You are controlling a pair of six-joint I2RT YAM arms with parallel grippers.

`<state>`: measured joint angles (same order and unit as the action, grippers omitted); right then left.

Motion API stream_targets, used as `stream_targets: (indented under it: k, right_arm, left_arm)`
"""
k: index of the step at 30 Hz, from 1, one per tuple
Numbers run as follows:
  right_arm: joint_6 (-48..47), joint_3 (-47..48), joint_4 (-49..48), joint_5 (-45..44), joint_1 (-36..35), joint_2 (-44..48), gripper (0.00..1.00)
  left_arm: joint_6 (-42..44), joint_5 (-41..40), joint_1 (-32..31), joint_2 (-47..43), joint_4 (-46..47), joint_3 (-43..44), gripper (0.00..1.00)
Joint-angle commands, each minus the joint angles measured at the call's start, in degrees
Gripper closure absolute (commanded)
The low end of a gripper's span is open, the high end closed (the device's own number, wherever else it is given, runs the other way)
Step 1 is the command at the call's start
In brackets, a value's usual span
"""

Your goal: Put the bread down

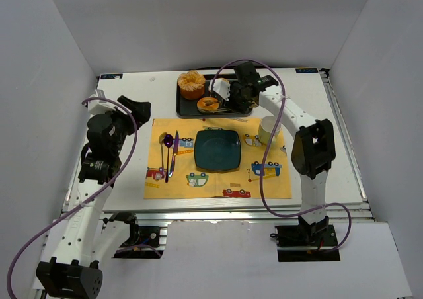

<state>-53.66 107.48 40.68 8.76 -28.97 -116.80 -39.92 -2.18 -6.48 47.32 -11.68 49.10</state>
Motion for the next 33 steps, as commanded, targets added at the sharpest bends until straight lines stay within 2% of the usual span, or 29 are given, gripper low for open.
stream_targets:
  k: [1,11,14,18,22,25,29,33]
  right_arm:
    - [-0.76,2.75,-2.17,-1.02,-0.30,-0.95,0.53]
    - [-2.68,4.88,1.11,-1.74,-1.08,-3.47,0.55]
    - [-2.78,5.66,1.29,-2.56,-1.18,-4.39,0.64]
    - [-1.62,6.16,-0.33,-1.12,-1.15,-2.66,0.87]
    - [-0.30,5.35,-1.85,1.19,-0.89,2.13,0.94]
    - [1.12,3.79,0.70,5.98,-0.52,7.62,0.95]
    - [1.08,-6.46,6.22,14.79,-0.23,19.09,0.96]
    - [2.02,-23.39,7.01,19.38,-0.47,30.44,0.95]
  left_arm:
    - [-0.12,-0.72,0.28,-1.27,-0.45,-0.81,0.02]
    - [-0.37,-0.46,0.28,-0.87,0.55,-1.02,0.02]
    - [-0.60,-0.24,0.24,-0.62,0.92,-1.04,0.02]
    - [-0.33,-0.37,0.24,-0.30,0.60,-0.33,0.02]
    - [-0.24,-0.35,0.24,-0.10,0.69,0.03,0.02]
    - [-0.24,-0.28,0.31,-0.04,0.84,0.18,0.02]
    - [-0.01,-0.48,0.24,-0.13,0.74,0.03,0.02]
    - [0.58,-0.37,0.24,-0.30,-0.14,0.03,0.02]
